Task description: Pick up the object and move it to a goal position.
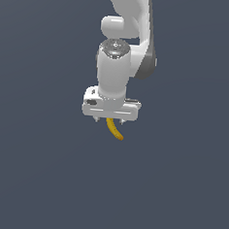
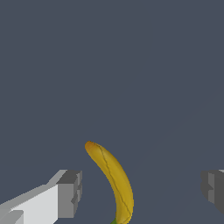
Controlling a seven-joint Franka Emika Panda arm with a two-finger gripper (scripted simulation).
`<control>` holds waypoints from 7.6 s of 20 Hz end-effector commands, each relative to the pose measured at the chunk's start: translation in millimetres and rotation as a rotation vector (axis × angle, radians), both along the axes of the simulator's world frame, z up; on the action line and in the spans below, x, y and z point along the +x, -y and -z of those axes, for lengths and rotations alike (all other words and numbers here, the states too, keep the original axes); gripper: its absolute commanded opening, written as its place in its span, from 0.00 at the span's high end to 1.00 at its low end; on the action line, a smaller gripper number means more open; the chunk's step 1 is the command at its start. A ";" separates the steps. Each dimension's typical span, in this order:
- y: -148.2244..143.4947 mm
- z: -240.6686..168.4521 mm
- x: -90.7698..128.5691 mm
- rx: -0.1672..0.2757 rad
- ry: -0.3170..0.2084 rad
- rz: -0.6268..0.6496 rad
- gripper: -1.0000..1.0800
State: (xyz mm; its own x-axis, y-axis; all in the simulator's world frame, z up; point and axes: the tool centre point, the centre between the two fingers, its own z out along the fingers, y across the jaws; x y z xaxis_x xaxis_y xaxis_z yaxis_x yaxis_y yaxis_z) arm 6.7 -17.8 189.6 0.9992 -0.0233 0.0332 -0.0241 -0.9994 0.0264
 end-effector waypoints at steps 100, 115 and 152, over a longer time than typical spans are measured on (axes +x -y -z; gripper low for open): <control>5.0 52.3 -75.8 0.022 -0.035 -0.301 1.00; 30.8 -98.8 -46.6 0.023 -0.035 -0.301 1.00; 66.8 -302.3 4.1 0.022 -0.036 -0.301 1.00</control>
State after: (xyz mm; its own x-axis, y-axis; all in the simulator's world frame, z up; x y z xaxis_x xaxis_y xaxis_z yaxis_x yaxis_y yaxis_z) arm 10.4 -84.5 489.6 0.9617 0.2740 -0.0018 0.2740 -0.9617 -0.0008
